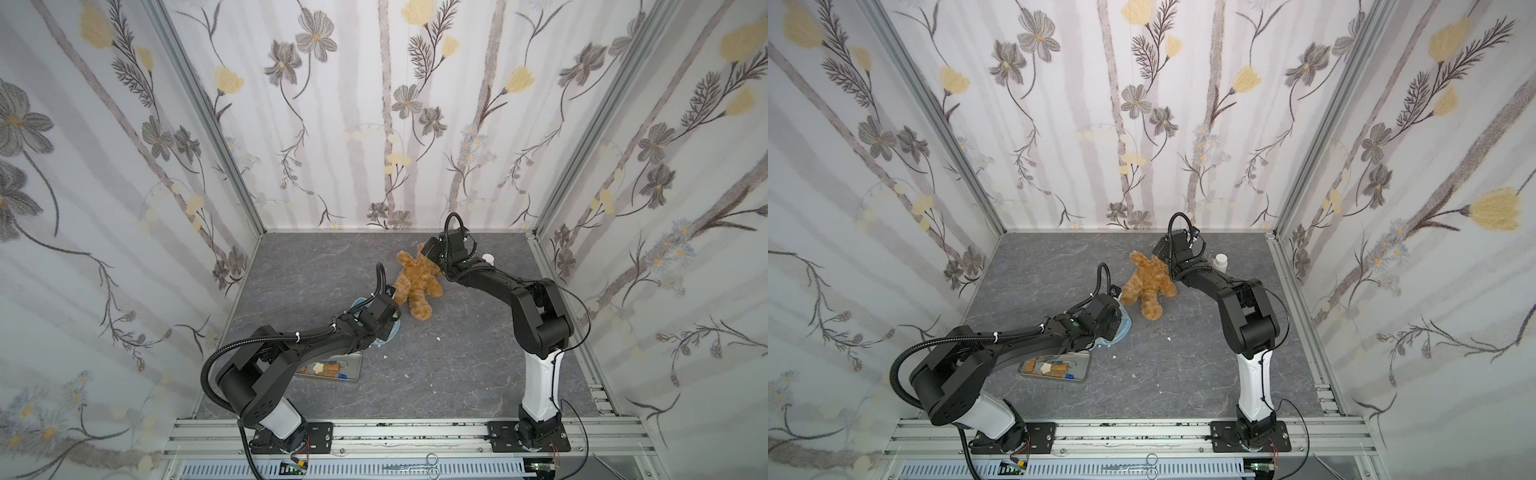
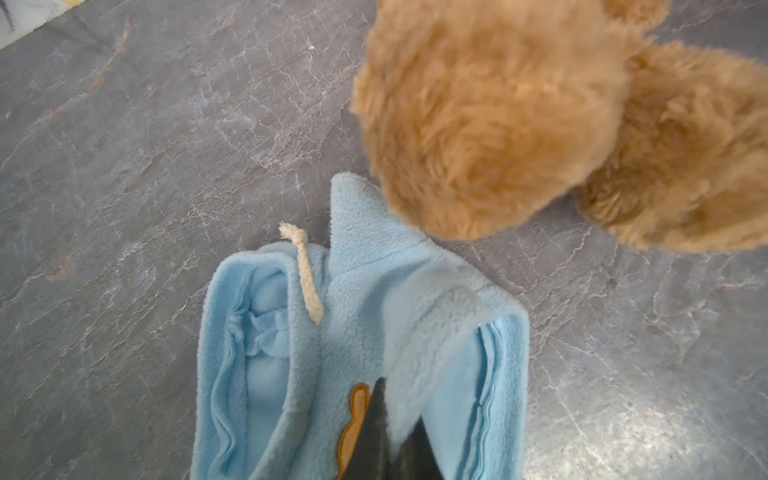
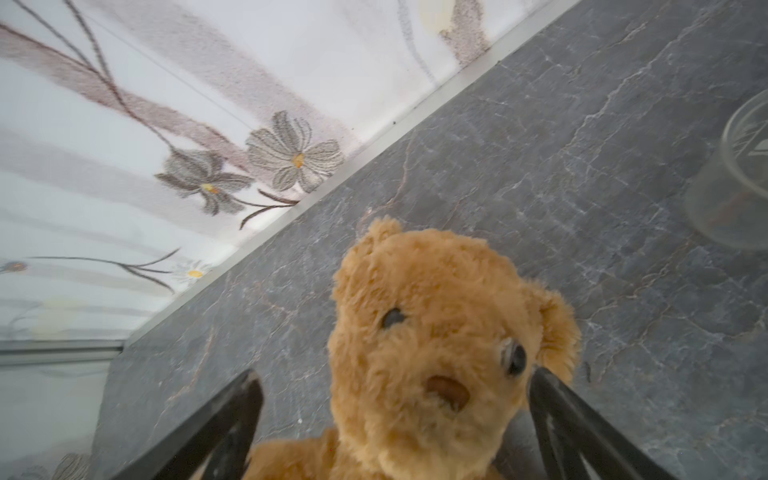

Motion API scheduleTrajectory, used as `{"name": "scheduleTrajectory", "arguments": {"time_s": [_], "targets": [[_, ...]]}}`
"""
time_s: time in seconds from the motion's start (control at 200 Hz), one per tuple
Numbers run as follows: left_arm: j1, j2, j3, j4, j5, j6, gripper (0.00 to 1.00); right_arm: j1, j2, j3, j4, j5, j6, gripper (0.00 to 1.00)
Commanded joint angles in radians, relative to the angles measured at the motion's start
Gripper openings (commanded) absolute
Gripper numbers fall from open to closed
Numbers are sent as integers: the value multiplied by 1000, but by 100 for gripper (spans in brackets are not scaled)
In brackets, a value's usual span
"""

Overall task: Dress the teddy bear
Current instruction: 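Grasp the teddy bear's head with the right gripper and lift it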

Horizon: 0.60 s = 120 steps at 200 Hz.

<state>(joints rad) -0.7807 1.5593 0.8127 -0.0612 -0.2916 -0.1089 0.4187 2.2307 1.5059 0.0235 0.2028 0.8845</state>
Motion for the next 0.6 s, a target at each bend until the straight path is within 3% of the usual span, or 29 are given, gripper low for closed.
{"name": "scheduleTrajectory", "arguments": {"time_s": [0.0,0.235,0.315,0.475,0.594], "targets": [[3,-16,-7,45,8,0,0,0,41,42,-53,21,25,100],[3,-25,-20,60,9,12,0,6,200,186,-115,-116,33,100],[4,-37,-25,61,6,7,0,-1,205,195,-118,-99,16,93],[14,-59,-34,69,5,-19,0,-34,100,157,-114,-100,-155,46],[31,-73,-39,75,7,-48,0,-51,-84,-9,-91,-140,-352,40]]}}
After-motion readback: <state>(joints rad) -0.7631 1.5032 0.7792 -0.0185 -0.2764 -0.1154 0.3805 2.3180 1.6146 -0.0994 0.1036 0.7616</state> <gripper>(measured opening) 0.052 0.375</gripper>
